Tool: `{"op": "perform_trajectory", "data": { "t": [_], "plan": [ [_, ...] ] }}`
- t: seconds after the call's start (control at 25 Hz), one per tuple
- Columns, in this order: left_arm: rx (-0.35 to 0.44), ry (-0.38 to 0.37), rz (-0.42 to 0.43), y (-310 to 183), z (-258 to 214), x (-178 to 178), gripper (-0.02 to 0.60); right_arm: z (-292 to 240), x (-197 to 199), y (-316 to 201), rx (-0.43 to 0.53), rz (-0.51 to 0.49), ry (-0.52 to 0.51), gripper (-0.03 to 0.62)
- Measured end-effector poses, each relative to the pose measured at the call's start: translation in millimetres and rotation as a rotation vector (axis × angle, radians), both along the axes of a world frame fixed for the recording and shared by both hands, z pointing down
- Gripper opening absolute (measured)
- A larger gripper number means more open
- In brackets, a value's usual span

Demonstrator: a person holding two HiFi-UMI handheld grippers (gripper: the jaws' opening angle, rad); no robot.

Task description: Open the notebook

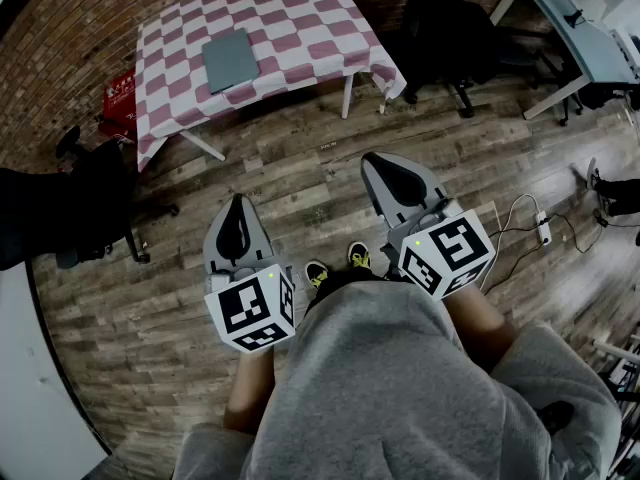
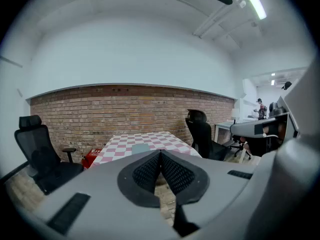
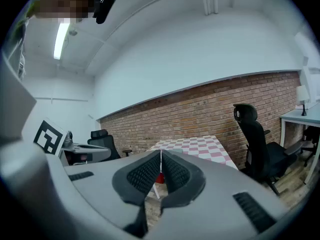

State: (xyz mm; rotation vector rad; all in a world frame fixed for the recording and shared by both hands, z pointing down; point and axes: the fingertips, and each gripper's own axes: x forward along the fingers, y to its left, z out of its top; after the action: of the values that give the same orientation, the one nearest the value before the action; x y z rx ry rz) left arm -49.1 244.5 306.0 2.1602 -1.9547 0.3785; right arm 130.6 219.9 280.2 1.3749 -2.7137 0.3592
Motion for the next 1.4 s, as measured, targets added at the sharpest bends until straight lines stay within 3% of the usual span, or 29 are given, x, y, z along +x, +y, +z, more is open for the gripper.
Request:
{"op": "perform_trajectory", "data": {
  "t": [1.04,1.4],
  "plan": [
    [-0.013,0.010,-0.009,13,4,-66,0.008,5,-65,21,-0.021,-0.036,-0.011,0.026],
    [0.002,0.001,0.016,23,0,-69,0.008,6,-76,35,-0.036,-0.067,0.007,0.026]
  ]
}}
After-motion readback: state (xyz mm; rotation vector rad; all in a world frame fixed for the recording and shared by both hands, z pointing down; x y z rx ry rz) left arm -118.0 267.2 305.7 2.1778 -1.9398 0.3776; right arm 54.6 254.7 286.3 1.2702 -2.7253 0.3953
